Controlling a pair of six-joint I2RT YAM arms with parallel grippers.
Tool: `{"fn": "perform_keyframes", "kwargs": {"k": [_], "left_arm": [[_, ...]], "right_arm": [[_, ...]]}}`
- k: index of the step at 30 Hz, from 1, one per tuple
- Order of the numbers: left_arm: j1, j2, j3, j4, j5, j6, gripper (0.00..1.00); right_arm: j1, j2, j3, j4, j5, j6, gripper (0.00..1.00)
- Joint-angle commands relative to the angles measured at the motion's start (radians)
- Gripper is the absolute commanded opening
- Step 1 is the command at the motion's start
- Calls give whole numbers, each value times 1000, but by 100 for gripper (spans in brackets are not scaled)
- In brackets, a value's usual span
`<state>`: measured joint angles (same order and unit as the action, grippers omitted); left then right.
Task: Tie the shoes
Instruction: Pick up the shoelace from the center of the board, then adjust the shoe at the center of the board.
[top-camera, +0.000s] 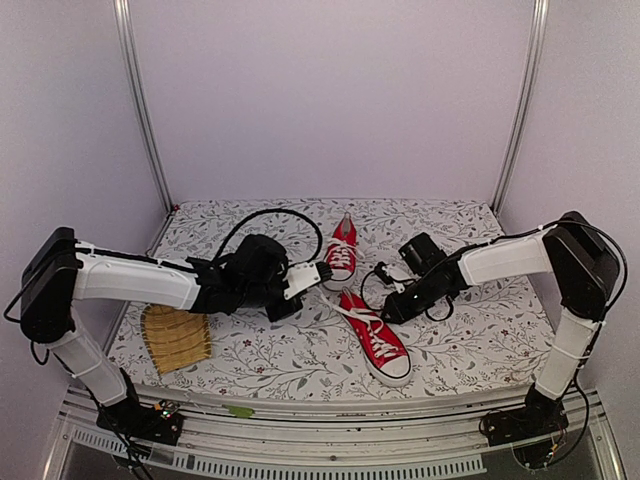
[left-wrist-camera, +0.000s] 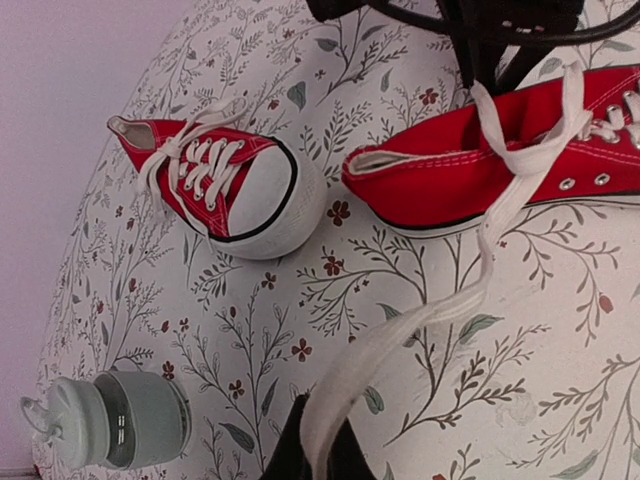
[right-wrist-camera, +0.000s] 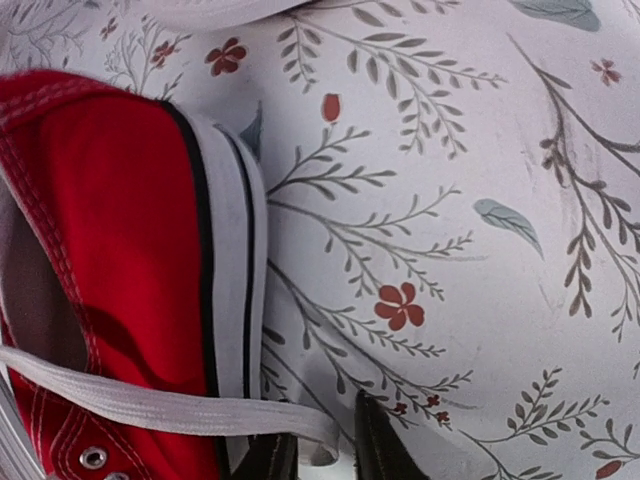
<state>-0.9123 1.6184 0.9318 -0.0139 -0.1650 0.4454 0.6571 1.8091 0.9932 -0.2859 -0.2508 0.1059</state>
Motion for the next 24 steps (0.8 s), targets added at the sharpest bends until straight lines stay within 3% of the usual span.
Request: {"fn": "perform_keyframes", "kwargs": {"k": [1, 4, 14, 24], "left_arm": [[2, 32, -8, 5, 23, 26, 0], [-23, 74, -7, 11, 57, 38, 0], [-72, 241, 88, 8, 157, -56, 0], [-119, 380, 174, 102, 181, -39, 0]], "right_arm": [[10, 27, 10, 52, 6, -5, 11], [9, -4, -1, 71, 23, 6, 1], [51, -163, -140, 19, -29, 89, 1], [161, -169, -183, 62, -113, 199, 1]]}}
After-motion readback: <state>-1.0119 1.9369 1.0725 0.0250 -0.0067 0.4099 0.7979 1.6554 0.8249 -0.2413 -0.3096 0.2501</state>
